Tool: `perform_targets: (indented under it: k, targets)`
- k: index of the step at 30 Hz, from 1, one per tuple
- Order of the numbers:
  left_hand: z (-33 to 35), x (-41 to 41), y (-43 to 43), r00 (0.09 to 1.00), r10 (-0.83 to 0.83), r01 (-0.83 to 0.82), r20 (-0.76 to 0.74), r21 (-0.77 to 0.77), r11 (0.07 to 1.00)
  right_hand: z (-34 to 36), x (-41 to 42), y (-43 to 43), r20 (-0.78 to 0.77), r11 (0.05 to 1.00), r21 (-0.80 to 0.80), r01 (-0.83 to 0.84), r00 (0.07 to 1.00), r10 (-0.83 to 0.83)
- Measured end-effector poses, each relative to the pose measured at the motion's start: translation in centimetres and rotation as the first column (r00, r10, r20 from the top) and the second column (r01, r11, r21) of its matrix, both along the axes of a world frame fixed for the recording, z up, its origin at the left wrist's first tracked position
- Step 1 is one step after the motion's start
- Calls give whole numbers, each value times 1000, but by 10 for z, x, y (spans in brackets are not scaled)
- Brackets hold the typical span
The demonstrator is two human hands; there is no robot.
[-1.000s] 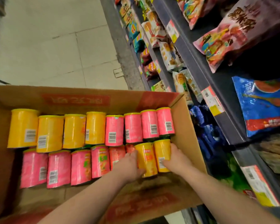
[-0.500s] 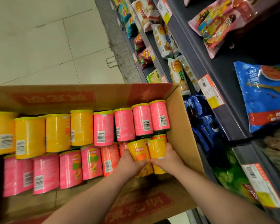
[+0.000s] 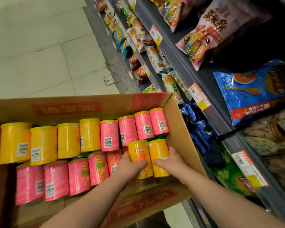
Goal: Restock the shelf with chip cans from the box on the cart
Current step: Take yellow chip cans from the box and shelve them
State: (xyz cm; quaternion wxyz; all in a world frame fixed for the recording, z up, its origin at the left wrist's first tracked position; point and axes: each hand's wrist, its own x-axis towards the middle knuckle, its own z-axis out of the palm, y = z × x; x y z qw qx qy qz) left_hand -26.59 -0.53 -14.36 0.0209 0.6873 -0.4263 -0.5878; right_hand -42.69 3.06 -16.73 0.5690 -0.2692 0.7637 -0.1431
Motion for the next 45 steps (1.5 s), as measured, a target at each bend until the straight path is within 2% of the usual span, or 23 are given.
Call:
perform_targets:
  k: [8,14,20,32,37,45]
  targets:
    - [54,34,15,991,-58,40,-121,-142,989,71,34,26,15,981,-148,128,992,-127]
    - [91,57,32,959,-152,80,-239,-288,954,123,57,58,-35,953,-239,188,979,-202]
    - [129,65,55,907,-246,131,-341,-326,936,161,73,102,-39,886,-350,304,941,-337]
    - [173,46,114,735,-477,295,-481,-407,865,210,81,204,55,691,-462,557,795,-604]
    - [184,30,144,646,-541,385,-539,-382,840,230,79,253,81,616,-492,615,737,-671]
    - [201,-10,216,496,-655,517,-570,-413,750,246,65,343,93,484,-532,694,617,-782]
